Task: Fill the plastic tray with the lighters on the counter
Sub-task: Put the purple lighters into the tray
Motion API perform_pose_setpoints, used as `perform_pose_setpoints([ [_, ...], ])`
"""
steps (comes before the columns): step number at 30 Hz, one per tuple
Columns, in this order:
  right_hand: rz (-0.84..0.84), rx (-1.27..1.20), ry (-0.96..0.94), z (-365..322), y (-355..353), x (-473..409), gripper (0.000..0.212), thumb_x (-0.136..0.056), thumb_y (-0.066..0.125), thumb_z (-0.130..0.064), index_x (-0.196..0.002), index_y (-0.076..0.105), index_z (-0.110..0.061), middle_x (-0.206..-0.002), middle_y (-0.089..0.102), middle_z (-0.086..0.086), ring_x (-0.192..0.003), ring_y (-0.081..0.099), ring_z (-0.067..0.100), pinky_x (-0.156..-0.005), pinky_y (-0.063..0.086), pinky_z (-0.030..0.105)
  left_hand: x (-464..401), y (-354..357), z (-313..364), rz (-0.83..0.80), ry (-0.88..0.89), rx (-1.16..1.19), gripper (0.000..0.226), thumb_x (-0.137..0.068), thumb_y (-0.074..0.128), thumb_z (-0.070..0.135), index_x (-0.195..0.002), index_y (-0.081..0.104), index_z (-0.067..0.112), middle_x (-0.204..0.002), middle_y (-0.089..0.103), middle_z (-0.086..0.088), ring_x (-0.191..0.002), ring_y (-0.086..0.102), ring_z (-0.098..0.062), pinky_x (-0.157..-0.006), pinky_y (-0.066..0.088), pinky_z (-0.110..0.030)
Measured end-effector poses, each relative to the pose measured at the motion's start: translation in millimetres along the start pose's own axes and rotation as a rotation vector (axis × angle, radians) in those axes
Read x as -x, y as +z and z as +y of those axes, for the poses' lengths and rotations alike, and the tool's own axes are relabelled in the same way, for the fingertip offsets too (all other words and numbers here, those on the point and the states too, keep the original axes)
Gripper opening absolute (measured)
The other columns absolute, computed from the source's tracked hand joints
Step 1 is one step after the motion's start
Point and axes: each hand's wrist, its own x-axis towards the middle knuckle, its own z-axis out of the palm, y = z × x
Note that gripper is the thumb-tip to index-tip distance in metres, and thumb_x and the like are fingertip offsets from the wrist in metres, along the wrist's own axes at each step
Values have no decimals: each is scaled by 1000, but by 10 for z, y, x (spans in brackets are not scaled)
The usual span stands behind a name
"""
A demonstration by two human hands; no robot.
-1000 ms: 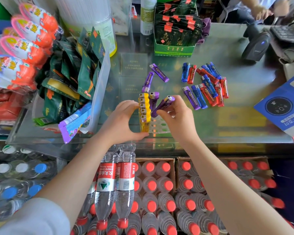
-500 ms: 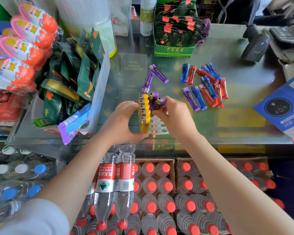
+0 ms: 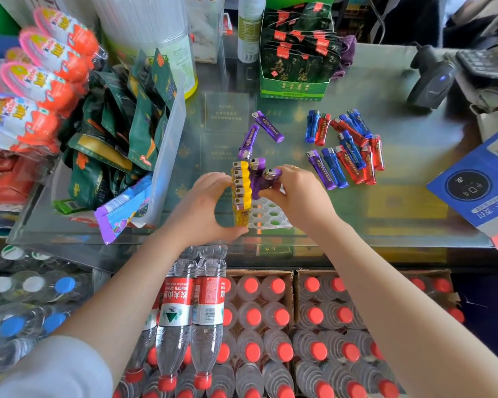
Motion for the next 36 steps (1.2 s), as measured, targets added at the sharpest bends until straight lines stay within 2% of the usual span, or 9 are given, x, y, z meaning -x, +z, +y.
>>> perform_pose_setpoints([
  [4,3,133,-16,-97,44,6,24,-86,58,-28,-91,55,-5,-87,56,7,-72,46,24,-56,30,28,2,-3,7,6,9,13,75,-56,61,60,-120,50,23,-124,44,12,-114,24,7,-91,19,-6],
  [9,125,-76,114,-51,178,27,19,-81,65,-27,-89,62,-10,-85,62,3,-73,49,19,-53,32,27,-1,9,-6,4,-10,4,76,-56,62,60,-120,51,21,-127,46,6,-121,30,-4,-99,22,-18],
  [13,1,-88,33,5,179,38,26,-77,69,-29,-89,60,-9,-82,56,-2,-68,45,13,-58,36,28,-1,12,-11,7,-29,-40,79,-55,62,61,-122,49,21,-130,44,4,-133,25,-16,-104,19,-21],
  [16,-5,-235,-55,119,94,-21,10,-80,60,-9,-90,62,-7,-81,57,-2,-68,52,11,-63,43,27,25,-14,-4,-4,-38,-74,82,-55,60,63,-123,47,20,-131,43,4,-134,23,-16,-104,16,-20],
  [21,138,-173,6,169,131,-308,30,-88,38,3,-105,60,-8,-114,60,11,-86,59,25,-72,50,32,112,-73,-69,25,-67,-58,82,-56,61,62,-124,47,17,-128,44,2,-128,28,-13,-99,13,-10],
  [24,37,-1,-53,113,196,-550,46,-85,38,8,-119,54,-18,-132,49,2,-99,58,27,-66,52,38,122,-79,-68,59,-84,-28,84,-56,59,61,-125,48,13,-126,46,-2,-120,30,-9,-93,7,4],
  [27,-95,164,-104,92,225,-781,69,-75,40,18,-131,43,-23,-143,38,-4,-118,47,25,-65,48,34,98,-65,-74,81,-93,-22,84,-57,59,60,-126,49,13,-127,47,-3,-119,31,-8,-94,7,4],
  [31,-112,356,-159,134,267,-911,55,-79,44,14,-125,49,-16,-134,47,1,-113,43,28,-67,45,36,82,-58,-111,60,-114,-44,86,-56,59,63,-126,48,14,-128,46,-1,-120,33,-9,-94,12,-2],
  [36,23,298,-260,205,244,-766,27,-84,50,4,-108,55,-7,-106,60,13,-98,52,32,-63,46,38,66,-78,-82,91,-132,16,84,-51,66,60,-123,48,20,-120,51,9,-112,41,-8,-94,27,-20],
])
